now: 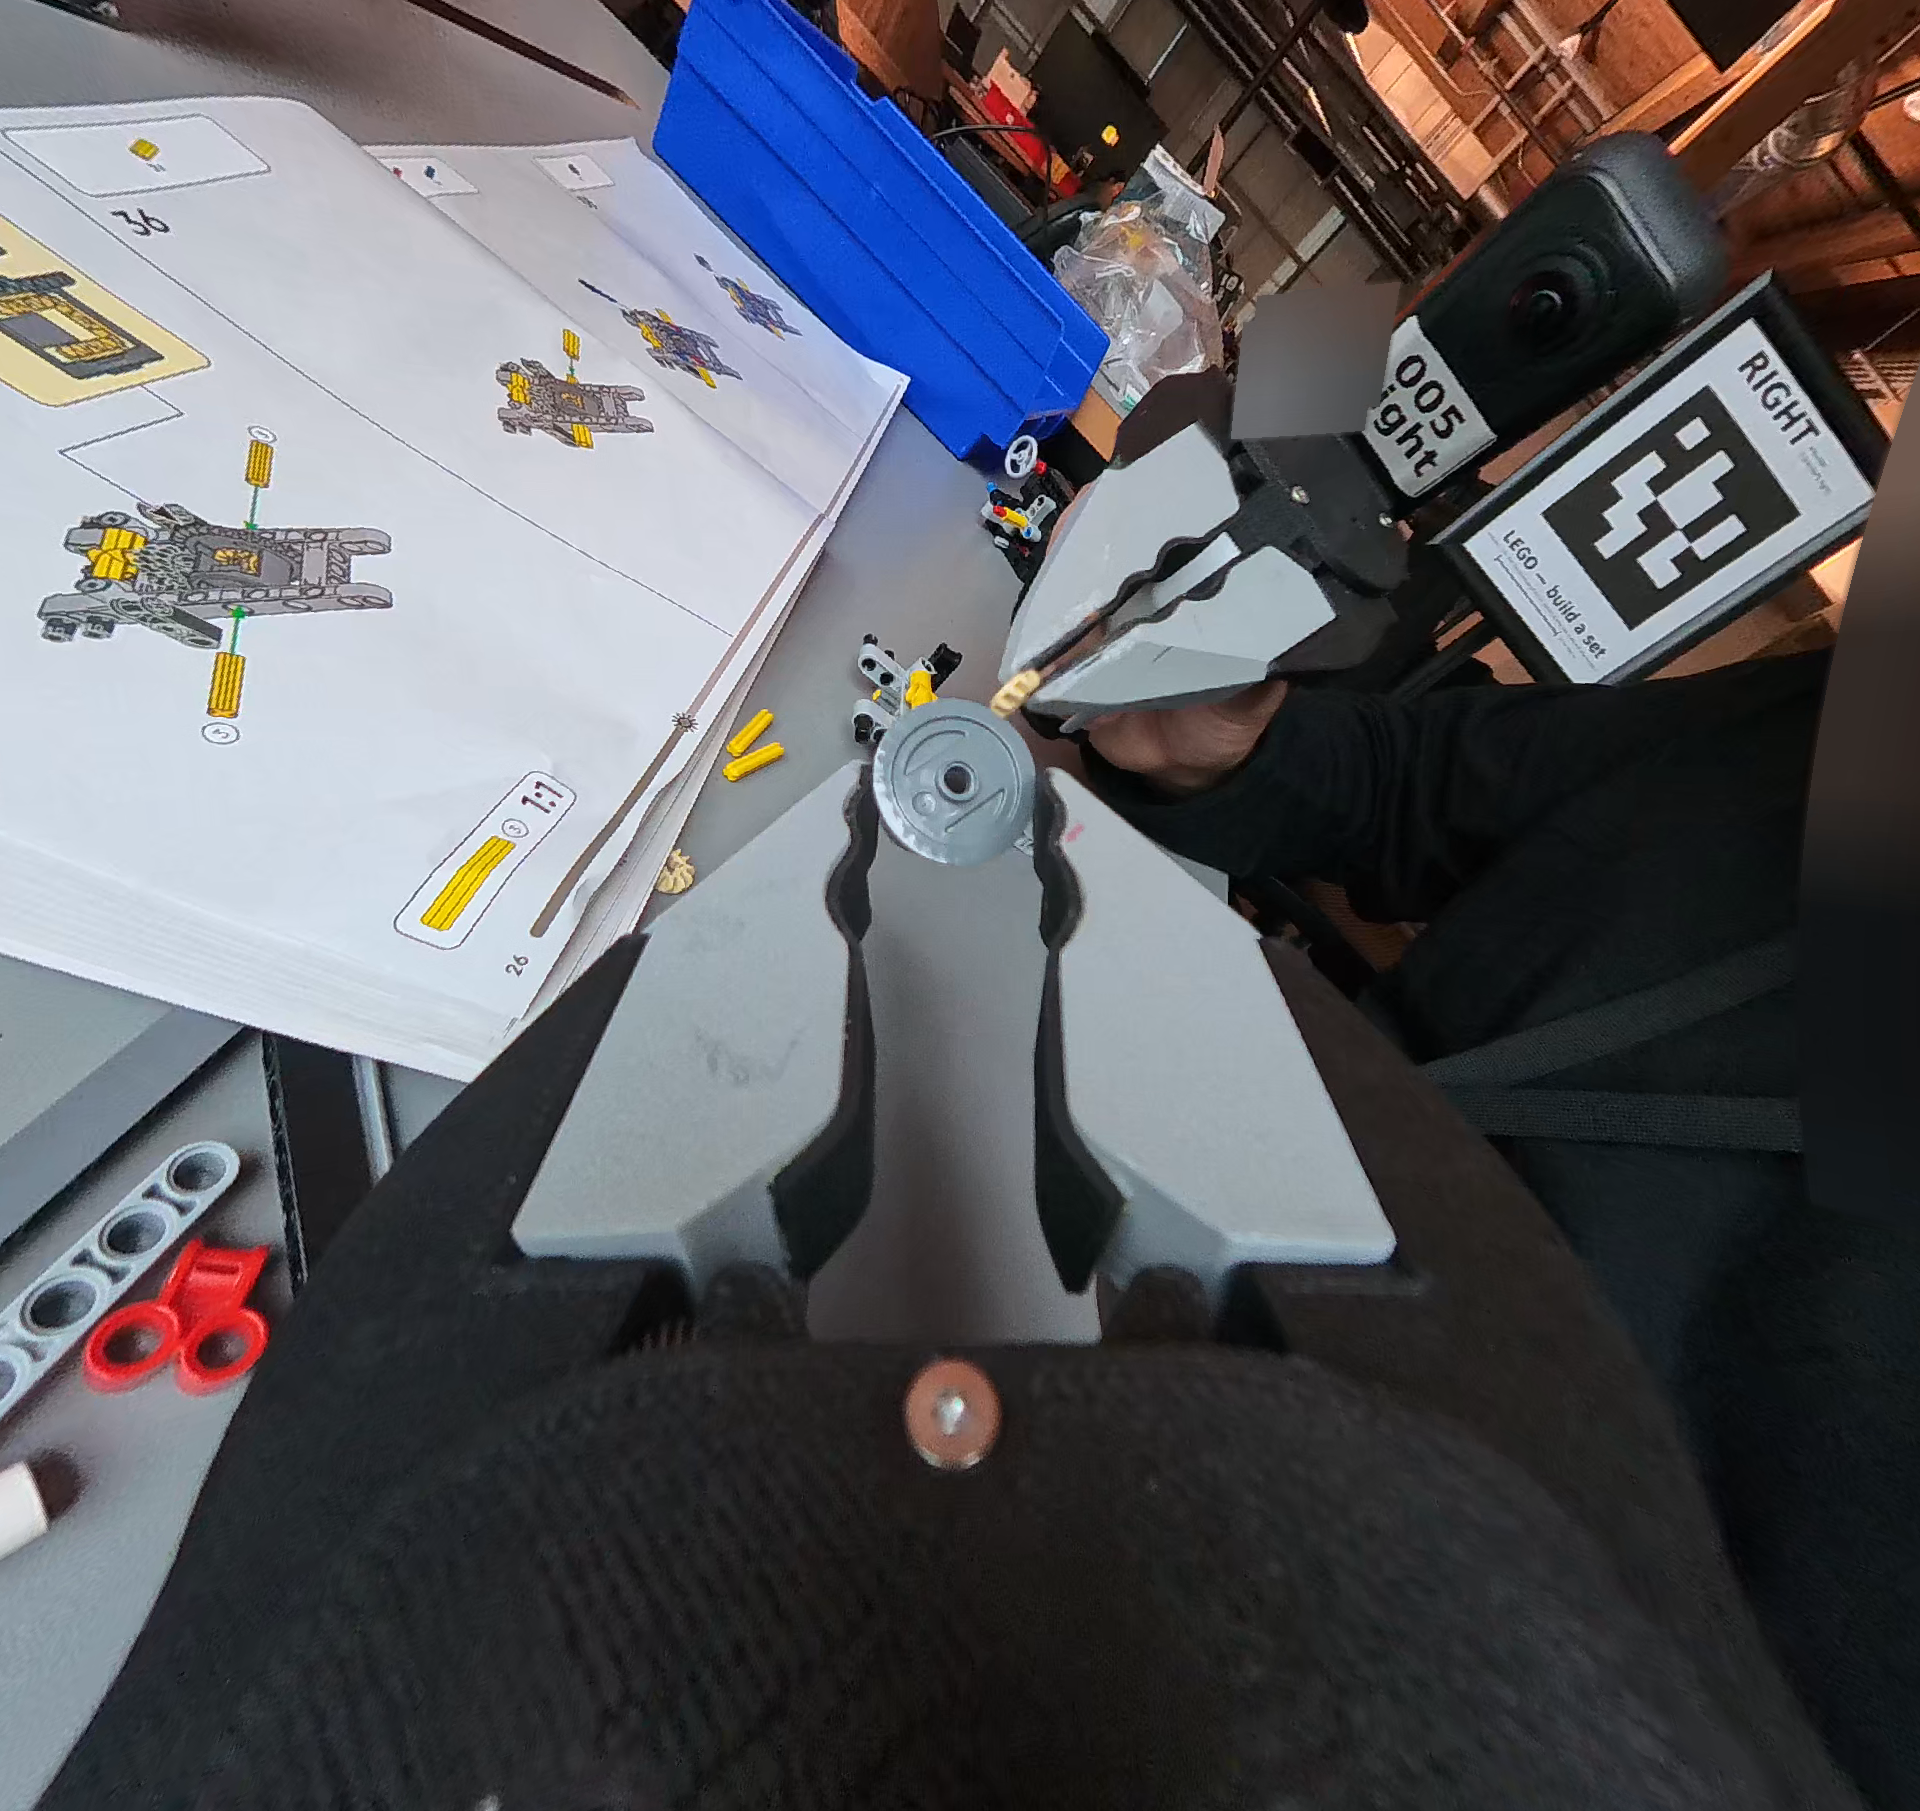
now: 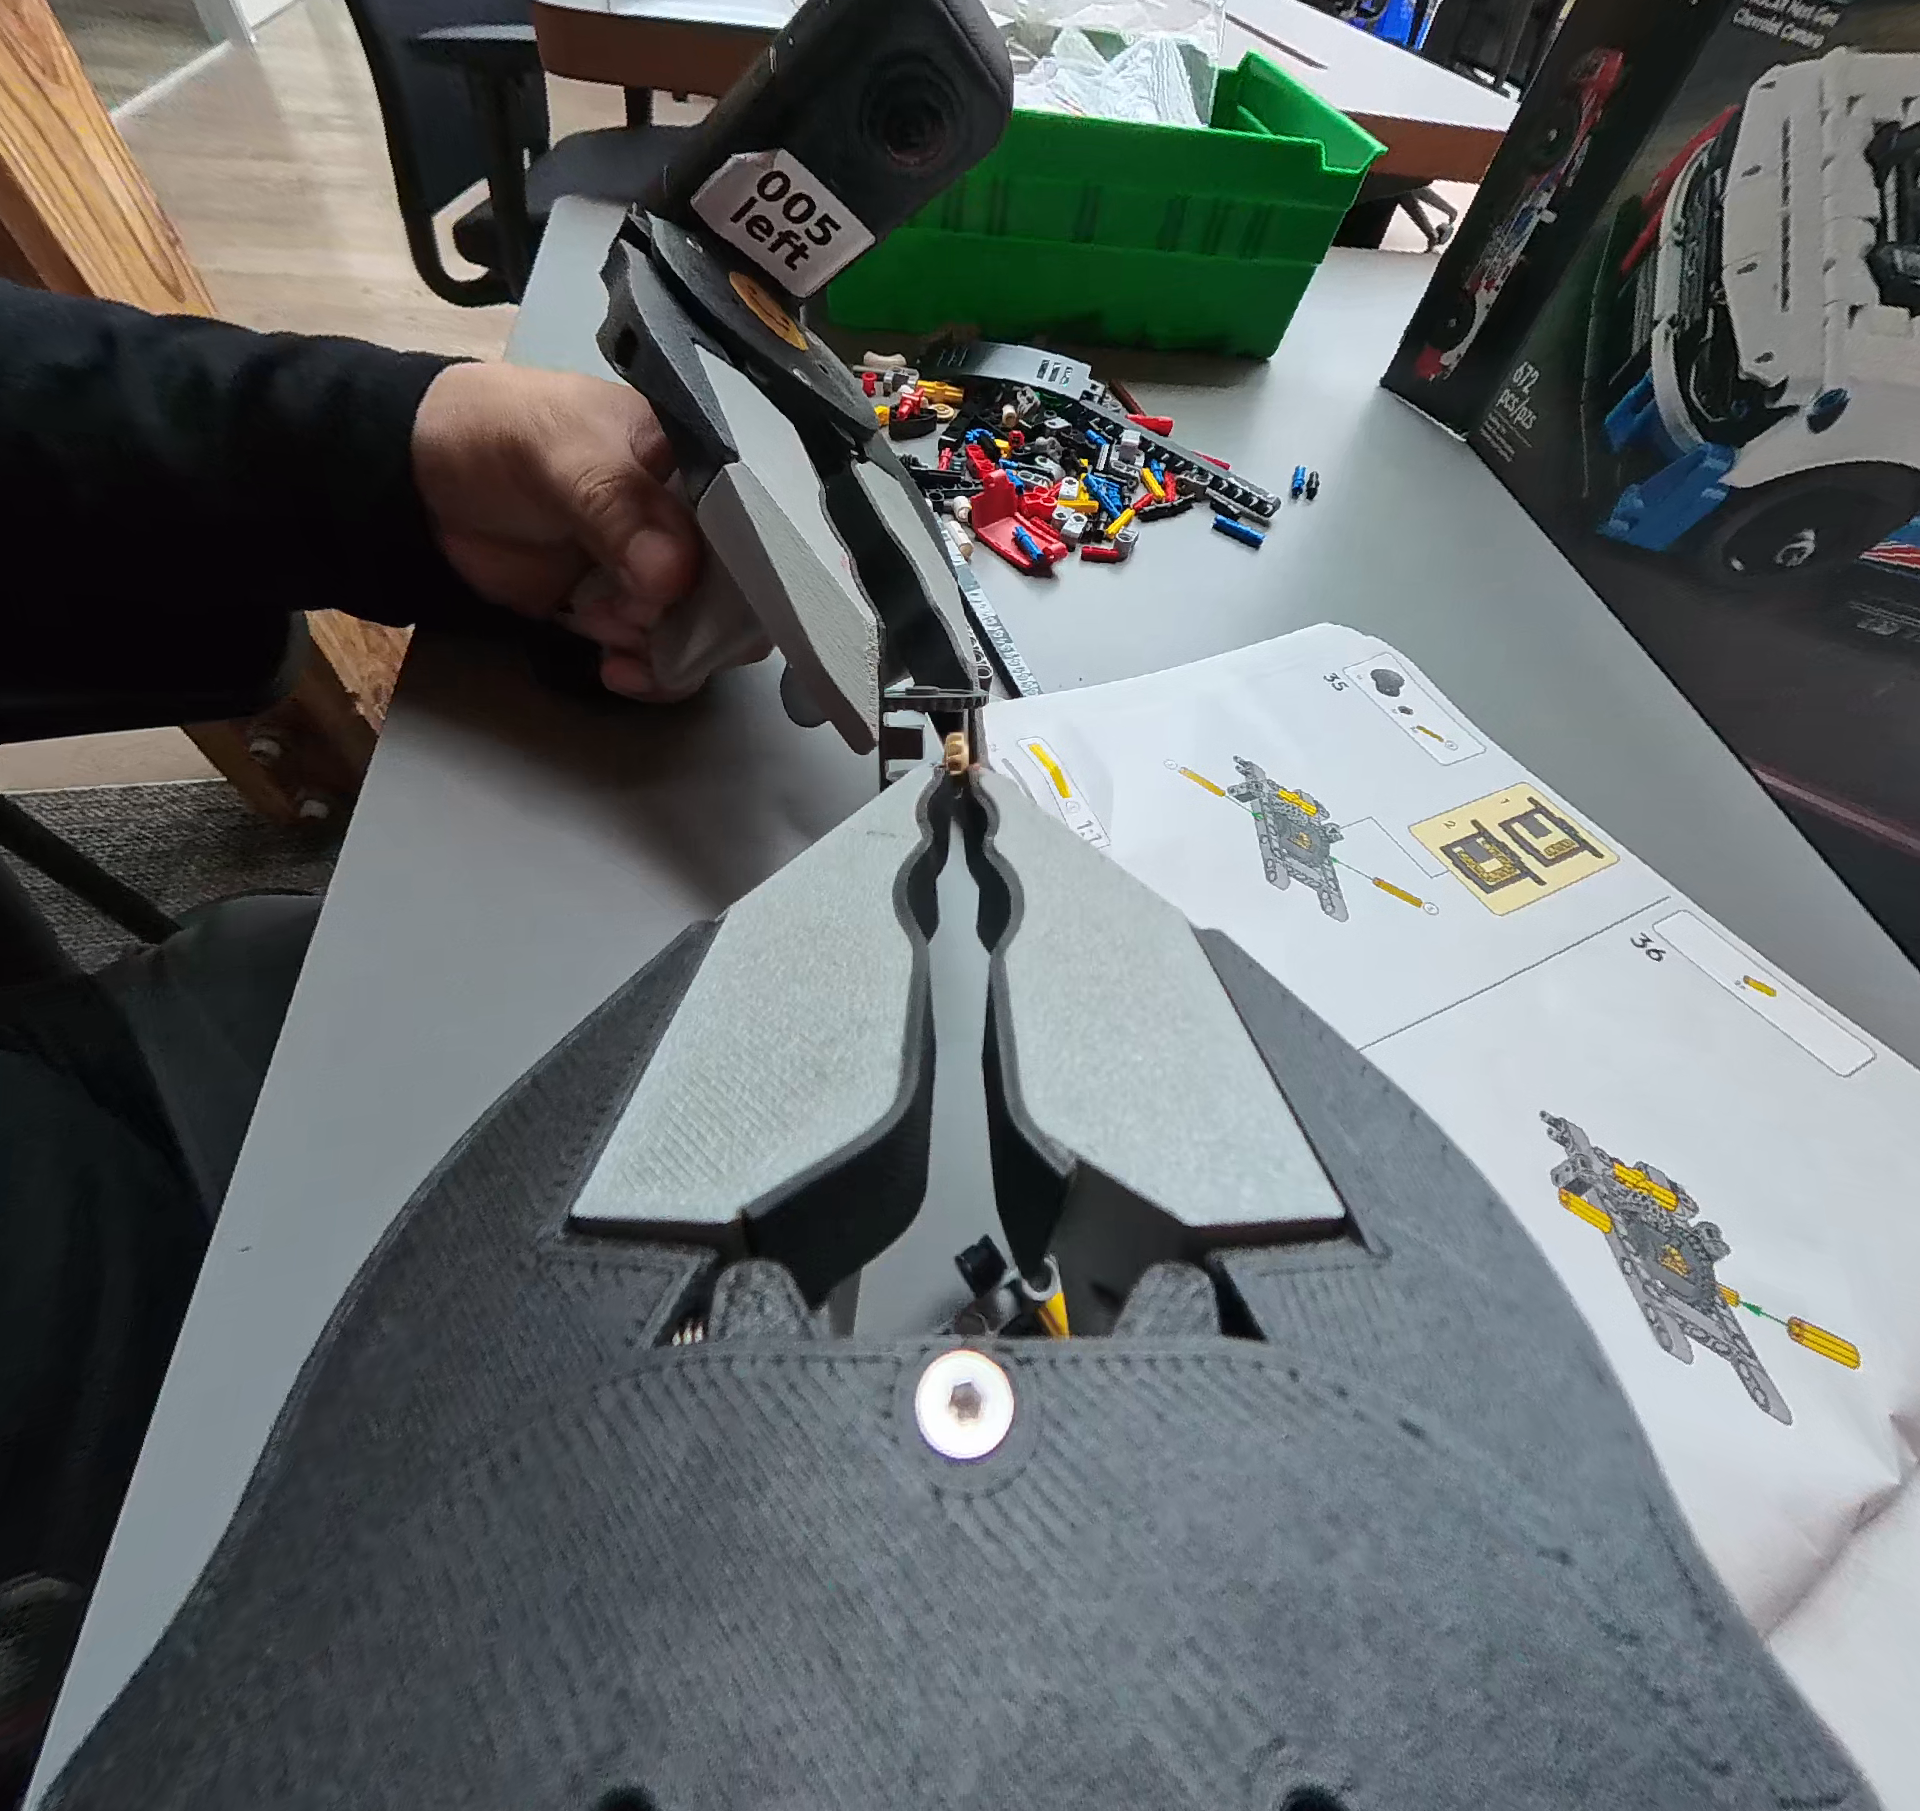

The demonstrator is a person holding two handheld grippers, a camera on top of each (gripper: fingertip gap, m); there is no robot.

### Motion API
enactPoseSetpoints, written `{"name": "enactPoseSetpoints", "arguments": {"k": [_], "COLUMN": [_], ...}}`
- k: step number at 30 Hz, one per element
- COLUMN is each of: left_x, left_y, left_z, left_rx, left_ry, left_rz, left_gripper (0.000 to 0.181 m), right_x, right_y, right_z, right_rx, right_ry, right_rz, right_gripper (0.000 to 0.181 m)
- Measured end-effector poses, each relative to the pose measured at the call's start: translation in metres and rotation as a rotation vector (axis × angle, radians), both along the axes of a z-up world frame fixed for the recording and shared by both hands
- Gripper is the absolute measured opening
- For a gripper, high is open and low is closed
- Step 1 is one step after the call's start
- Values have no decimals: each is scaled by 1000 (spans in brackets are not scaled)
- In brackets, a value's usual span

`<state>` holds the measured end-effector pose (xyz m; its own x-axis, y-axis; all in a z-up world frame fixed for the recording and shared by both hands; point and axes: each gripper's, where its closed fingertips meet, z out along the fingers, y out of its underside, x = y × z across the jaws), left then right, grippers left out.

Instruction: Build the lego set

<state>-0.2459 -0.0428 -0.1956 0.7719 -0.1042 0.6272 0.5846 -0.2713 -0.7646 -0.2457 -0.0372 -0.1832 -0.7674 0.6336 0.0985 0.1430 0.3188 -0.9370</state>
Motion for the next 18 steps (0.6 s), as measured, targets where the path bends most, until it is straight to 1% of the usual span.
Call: {"name": "enactPoseSetpoints", "arguments": {"k": [9, 13, 18], "left_x": [4, 5, 7], "left_y": [2, 3, 10], "left_z": [2, 3, 6], "left_rx": [16, 21, 41], "left_ry": [12, 18, 23], "left_rz": [-12, -5, 40], "left_gripper": [28, 28, 27], "right_x": [1, 1, 0], "right_y": [-2, -3, -3], "right_z": [-3, -4, -6], "right_rx": [-13, 22, 87], "right_ry": [-34, -8, 39], "right_rz": [13, 2, -25], "right_gripper": [0, 0, 0]}}
